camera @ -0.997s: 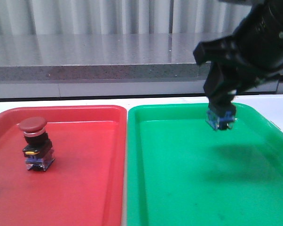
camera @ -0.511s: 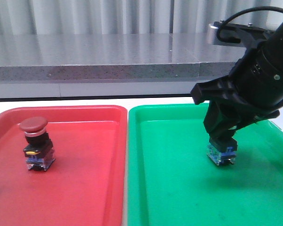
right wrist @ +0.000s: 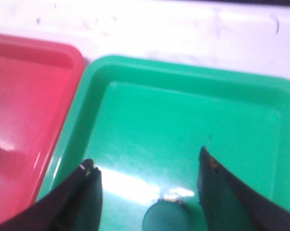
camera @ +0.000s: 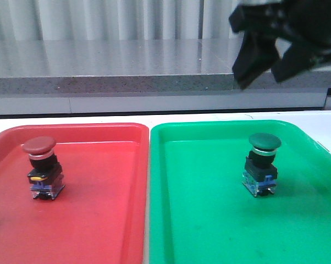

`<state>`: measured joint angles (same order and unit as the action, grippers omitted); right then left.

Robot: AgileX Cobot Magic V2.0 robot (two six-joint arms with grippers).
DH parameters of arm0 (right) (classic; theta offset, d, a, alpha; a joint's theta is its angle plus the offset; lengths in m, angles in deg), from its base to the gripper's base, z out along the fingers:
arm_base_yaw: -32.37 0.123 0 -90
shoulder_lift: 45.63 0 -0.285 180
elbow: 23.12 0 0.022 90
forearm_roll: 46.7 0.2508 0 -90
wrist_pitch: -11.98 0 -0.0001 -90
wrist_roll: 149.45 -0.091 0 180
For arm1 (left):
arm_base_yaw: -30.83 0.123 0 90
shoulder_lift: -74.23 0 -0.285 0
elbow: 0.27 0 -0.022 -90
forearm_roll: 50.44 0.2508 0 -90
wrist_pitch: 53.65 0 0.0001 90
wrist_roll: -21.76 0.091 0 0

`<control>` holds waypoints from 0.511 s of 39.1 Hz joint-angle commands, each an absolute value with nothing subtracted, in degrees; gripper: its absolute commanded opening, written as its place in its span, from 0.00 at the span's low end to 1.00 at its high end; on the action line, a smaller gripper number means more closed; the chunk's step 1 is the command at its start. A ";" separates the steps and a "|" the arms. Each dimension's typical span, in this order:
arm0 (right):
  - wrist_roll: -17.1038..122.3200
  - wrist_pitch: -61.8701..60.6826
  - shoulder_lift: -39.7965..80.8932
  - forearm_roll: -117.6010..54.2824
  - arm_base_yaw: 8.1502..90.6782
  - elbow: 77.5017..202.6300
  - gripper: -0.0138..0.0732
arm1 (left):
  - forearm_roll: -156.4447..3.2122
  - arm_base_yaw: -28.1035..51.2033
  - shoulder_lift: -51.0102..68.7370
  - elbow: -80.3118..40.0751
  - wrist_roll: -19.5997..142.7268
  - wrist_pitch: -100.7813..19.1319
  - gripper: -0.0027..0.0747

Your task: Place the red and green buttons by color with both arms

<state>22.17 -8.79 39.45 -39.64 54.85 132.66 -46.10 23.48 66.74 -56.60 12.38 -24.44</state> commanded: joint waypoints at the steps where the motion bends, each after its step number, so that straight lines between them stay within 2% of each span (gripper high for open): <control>1: 22.74 -10.10 36.18 -42.76 52.76 138.71 0.50 | -46.43 23.48 66.92 -55.20 11.85 -28.93 0.01; 6: 22.74 -14.89 34.54 -46.10 49.45 142.21 0.23 | -46.43 23.48 66.92 -55.20 11.85 -28.93 0.01; 12: 22.74 -15.61 30.19 -46.36 44.64 140.68 0.03 | -46.43 23.48 66.92 -55.20 11.85 -28.93 0.01; 20: 22.74 -11.37 19.31 -46.36 40.28 131.63 0.03 | -46.43 23.48 66.92 -55.20 11.85 -28.93 0.01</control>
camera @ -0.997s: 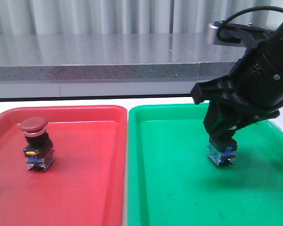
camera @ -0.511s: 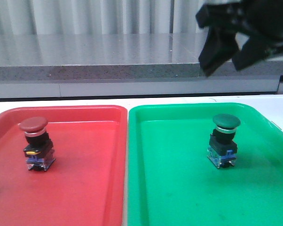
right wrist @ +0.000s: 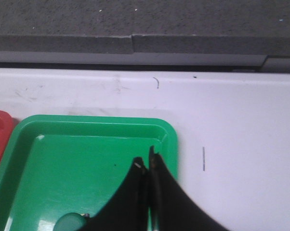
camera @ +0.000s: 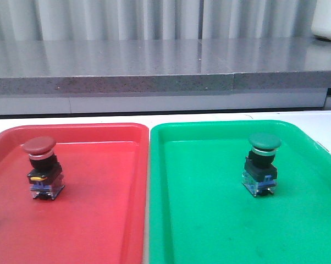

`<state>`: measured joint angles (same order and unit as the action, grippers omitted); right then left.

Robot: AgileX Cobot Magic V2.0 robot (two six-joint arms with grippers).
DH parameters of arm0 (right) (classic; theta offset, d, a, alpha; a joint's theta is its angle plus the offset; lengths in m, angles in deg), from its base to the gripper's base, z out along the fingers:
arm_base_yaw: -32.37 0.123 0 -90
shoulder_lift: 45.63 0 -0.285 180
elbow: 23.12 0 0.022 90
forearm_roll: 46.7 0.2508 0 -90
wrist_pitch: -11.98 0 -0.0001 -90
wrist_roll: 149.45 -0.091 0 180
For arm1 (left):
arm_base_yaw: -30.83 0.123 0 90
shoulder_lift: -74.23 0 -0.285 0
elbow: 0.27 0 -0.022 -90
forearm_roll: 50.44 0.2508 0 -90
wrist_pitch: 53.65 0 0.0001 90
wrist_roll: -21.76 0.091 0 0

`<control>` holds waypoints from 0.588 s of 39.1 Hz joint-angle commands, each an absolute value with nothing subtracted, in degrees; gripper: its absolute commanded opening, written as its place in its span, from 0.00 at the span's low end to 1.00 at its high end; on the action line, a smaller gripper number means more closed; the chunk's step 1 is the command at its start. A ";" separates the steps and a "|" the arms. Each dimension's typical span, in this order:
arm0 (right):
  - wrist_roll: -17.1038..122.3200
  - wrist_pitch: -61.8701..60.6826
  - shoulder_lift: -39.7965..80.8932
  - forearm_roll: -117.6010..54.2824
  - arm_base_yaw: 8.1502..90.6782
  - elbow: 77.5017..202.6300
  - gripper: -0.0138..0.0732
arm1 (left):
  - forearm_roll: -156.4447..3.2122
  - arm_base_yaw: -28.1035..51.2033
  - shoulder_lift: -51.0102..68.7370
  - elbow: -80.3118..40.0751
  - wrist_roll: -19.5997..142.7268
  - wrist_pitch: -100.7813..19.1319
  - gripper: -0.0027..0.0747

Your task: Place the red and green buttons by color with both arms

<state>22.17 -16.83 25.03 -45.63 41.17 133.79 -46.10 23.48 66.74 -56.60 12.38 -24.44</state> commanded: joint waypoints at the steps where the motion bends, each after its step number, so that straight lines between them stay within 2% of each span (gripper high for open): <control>1: 22.74 -10.73 17.43 -46.36 40.22 129.78 0.03 | -46.43 23.48 66.92 -55.20 11.85 -28.93 0.01; 14: 22.74 -3.74 -9.47 -48.52 40.22 106.08 0.03 | -46.43 23.48 66.92 -55.20 11.85 -28.93 0.01; 23: 22.74 -6.38 -24.52 -50.54 40.22 100.42 0.03 | -46.43 23.48 66.92 -55.20 11.85 -28.93 0.01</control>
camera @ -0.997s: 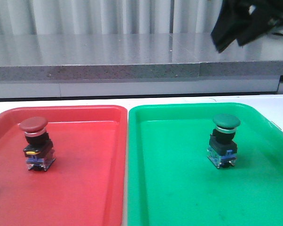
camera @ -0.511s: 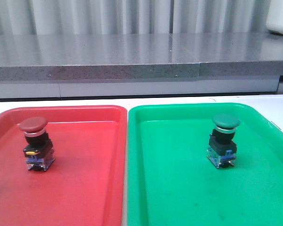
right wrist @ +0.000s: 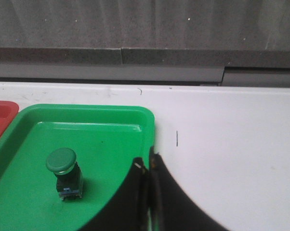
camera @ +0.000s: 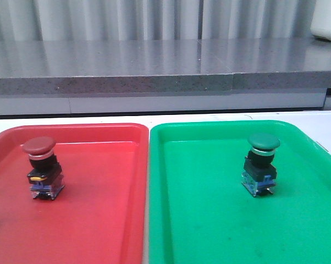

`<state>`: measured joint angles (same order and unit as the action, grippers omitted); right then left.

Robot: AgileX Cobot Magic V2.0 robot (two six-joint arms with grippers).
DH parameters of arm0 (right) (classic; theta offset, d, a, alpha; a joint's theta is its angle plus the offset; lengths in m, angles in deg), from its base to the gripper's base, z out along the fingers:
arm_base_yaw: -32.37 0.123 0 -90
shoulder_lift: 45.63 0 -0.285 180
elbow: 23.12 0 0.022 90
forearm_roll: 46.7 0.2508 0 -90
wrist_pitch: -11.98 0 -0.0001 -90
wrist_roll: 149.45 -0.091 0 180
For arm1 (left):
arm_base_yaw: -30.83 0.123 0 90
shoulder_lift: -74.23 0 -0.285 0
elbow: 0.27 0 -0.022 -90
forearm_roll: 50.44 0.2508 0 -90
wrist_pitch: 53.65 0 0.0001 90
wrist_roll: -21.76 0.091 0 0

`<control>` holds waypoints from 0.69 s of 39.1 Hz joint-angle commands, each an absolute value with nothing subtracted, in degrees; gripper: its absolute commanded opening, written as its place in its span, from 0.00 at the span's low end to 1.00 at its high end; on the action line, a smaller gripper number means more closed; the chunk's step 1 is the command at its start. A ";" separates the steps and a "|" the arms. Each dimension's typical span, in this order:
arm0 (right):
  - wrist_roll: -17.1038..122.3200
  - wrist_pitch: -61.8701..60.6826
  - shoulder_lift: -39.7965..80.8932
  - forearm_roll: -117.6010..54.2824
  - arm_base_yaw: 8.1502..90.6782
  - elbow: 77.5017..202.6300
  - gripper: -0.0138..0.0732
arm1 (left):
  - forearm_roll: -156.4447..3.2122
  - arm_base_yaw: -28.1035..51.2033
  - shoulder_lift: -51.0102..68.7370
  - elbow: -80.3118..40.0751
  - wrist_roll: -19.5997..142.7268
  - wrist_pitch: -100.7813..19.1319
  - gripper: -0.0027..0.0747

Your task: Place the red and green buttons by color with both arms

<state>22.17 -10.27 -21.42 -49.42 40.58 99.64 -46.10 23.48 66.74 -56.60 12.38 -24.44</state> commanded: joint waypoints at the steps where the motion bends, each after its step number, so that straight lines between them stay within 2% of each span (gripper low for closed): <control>1: 22.74 -6.43 -25.28 -50.54 40.22 100.35 0.03 | -46.43 23.48 66.92 -55.20 11.85 -28.93 0.01; 27: 22.74 -6.31 -27.54 -50.54 40.22 100.29 0.03 | -46.43 23.48 66.92 -55.20 11.85 -28.93 0.01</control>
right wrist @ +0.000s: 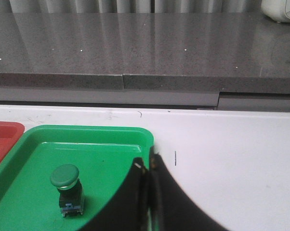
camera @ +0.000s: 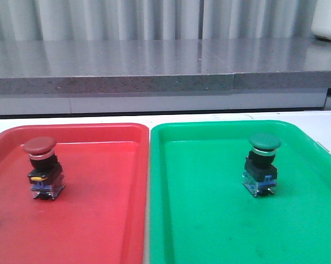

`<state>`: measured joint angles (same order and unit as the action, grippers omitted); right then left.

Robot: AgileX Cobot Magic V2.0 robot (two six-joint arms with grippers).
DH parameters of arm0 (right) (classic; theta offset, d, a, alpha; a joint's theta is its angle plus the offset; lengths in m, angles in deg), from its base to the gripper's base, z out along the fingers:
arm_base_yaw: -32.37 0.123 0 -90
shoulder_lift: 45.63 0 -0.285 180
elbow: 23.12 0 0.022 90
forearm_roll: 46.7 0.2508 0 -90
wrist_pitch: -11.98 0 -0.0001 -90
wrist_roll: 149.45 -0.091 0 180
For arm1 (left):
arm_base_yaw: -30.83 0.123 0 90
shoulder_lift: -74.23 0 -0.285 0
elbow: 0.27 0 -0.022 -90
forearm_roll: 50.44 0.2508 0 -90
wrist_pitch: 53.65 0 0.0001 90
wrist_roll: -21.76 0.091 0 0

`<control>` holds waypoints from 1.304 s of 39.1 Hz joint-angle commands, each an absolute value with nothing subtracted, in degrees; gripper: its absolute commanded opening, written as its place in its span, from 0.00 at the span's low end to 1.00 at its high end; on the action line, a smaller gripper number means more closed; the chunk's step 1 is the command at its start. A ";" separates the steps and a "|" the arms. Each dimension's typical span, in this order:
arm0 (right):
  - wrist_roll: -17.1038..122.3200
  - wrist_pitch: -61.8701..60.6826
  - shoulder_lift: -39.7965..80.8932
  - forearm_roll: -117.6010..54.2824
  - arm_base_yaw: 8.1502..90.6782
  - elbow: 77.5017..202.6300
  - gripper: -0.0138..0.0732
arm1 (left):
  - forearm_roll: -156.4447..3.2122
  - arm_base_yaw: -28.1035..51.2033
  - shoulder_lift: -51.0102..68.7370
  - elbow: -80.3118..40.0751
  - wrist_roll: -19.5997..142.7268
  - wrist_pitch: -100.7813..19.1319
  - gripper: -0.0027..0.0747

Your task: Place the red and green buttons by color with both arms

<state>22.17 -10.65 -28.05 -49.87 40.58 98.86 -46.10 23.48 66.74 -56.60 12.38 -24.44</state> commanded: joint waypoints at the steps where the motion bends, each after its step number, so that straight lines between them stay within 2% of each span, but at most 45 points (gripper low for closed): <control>1: 22.74 -6.31 -27.54 -50.54 40.22 100.29 0.03 | -46.43 23.48 66.92 -55.20 11.85 -28.93 0.01; 18: 22.74 -6.31 -27.54 -50.54 40.22 100.29 0.03 | -46.55 23.48 66.92 -55.91 11.85 -30.26 0.01; 32: 22.74 -6.12 -27.54 -50.54 40.22 99.89 0.03 | -50.44 30.83 67.75 -70.22 12.50 -47.23 0.01; 40: 22.74 -6.29 -27.54 -50.54 40.22 99.90 0.03 | -50.74 32.86 67.75 -79.01 12.50 -52.48 0.01; 51: 22.74 -6.24 -27.54 -50.54 40.22 99.90 0.03 | -50.85 32.86 67.62 -79.06 12.50 -52.89 0.01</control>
